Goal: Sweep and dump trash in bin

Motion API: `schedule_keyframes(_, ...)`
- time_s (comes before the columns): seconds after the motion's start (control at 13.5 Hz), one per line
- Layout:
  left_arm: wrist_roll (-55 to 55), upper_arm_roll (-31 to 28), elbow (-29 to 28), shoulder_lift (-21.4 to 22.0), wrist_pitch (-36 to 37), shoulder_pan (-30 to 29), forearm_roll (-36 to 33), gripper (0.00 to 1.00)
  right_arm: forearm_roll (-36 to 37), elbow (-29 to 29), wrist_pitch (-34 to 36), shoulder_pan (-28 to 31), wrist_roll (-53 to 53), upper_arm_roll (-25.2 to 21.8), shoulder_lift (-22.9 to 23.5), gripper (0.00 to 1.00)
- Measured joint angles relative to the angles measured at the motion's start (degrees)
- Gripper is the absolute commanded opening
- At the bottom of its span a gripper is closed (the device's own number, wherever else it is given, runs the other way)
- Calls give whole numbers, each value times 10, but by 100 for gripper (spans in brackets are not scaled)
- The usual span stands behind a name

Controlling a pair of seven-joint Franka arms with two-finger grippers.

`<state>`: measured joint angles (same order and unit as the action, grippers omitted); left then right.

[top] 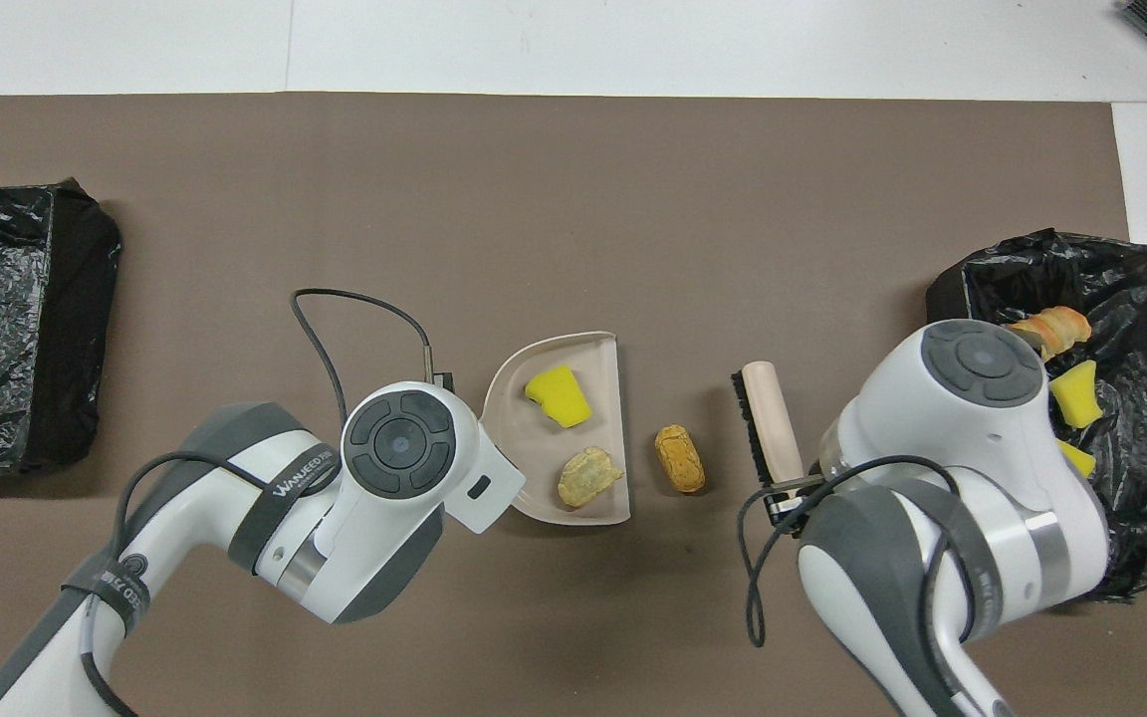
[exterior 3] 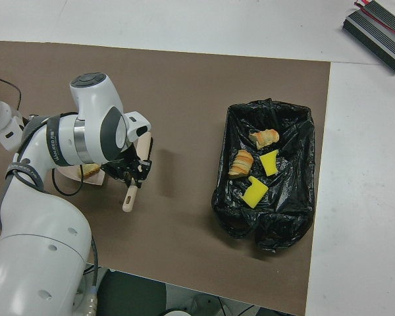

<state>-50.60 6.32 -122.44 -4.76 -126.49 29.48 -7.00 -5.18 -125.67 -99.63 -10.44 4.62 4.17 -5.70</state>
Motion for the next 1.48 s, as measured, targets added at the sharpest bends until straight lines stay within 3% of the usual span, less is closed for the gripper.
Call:
schedule_keyframes(0.22,21,4,-2,0,25,2,1,0,4,-59,-36,16,-16,1,-17,0)
schedule_keyframes(0.59,75,8,-2,0,43,4,1,0,-16,-94,-90,-64,26,10,-17,0)
schedule_keyframes(0.96,85,7,-6,0,51,10,1,0,-170,-92,-163,-121,41,13,12,0)
schedule_keyframes(1.26,72,5,-8,0,51,9,1,0,-326,-65,-174,-146,4,15,25,0)
schedule_keyframes(1.48,37,1,-8,0,47,1,1,0,-344,-56,-174,-150,0,14,29,0)
